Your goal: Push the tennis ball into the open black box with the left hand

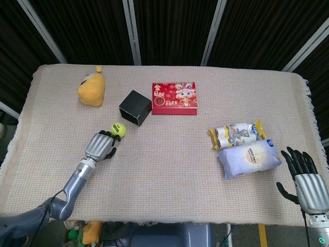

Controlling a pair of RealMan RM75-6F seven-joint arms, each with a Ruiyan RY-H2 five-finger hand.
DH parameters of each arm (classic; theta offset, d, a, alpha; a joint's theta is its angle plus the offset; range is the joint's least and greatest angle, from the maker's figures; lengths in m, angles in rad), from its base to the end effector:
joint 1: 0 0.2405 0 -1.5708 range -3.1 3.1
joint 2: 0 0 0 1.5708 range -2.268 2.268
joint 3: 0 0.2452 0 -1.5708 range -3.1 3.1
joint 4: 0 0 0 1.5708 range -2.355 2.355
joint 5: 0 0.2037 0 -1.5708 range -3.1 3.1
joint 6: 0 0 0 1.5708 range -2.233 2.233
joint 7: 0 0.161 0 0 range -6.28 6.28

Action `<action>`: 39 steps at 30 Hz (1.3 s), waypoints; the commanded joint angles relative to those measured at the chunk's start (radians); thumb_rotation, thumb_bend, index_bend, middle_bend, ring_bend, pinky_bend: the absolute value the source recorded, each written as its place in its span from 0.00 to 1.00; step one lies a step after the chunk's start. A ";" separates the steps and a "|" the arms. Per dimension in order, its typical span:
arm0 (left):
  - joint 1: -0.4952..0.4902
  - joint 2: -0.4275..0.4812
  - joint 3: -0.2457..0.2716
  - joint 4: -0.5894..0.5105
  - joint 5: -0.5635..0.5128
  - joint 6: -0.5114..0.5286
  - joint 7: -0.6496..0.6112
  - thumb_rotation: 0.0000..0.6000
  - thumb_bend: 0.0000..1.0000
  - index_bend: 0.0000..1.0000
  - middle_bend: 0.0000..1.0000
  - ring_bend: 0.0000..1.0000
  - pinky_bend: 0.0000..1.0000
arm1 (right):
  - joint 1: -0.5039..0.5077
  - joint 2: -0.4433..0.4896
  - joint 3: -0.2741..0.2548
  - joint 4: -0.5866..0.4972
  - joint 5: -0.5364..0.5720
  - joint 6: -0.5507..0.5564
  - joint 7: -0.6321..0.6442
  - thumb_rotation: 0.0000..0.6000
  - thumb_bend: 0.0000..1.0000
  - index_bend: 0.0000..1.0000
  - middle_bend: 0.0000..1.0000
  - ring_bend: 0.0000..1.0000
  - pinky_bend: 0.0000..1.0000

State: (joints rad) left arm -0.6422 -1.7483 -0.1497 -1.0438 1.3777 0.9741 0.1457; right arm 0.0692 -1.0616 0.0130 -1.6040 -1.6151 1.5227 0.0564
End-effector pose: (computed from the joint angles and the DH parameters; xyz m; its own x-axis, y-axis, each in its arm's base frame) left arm -0.1973 0.3539 -0.0486 0.5184 0.1920 0.8333 0.8248 -0.3696 -0.4280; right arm -0.2916 -0.1840 0.1707 0.4107 -0.0091 0.9117 -0.9071 -0.1056 0.4075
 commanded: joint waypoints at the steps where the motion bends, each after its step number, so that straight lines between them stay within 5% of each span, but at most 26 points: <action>1: -0.009 -0.001 -0.011 -0.002 -0.017 -0.012 0.007 1.00 0.43 0.36 0.50 0.32 0.30 | 0.000 0.001 -0.002 -0.001 -0.003 0.000 0.002 1.00 0.34 0.00 0.00 0.00 0.00; 26: -0.119 -0.042 -0.031 0.123 -0.053 -0.122 -0.013 1.00 0.43 0.37 0.46 0.21 0.16 | -0.005 0.010 -0.003 -0.003 -0.002 0.002 0.013 1.00 0.34 0.00 0.00 0.00 0.00; 33: -0.127 -0.051 -0.016 0.135 -0.039 -0.120 -0.016 1.00 0.43 0.30 0.22 0.04 0.03 | -0.008 0.017 -0.005 -0.006 -0.005 0.005 0.023 1.00 0.34 0.00 0.00 0.00 0.00; 39: -0.127 -0.057 -0.009 0.141 -0.011 -0.072 -0.033 1.00 0.43 0.26 0.11 0.00 0.00 | -0.007 0.018 -0.005 -0.006 -0.004 0.001 0.023 1.00 0.34 0.00 0.00 0.00 0.00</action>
State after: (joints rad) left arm -0.7699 -1.8028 -0.1615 -0.9070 1.3592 0.8920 0.1166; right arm 0.0620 -1.0440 0.0079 -1.6098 -1.6189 1.5238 0.0793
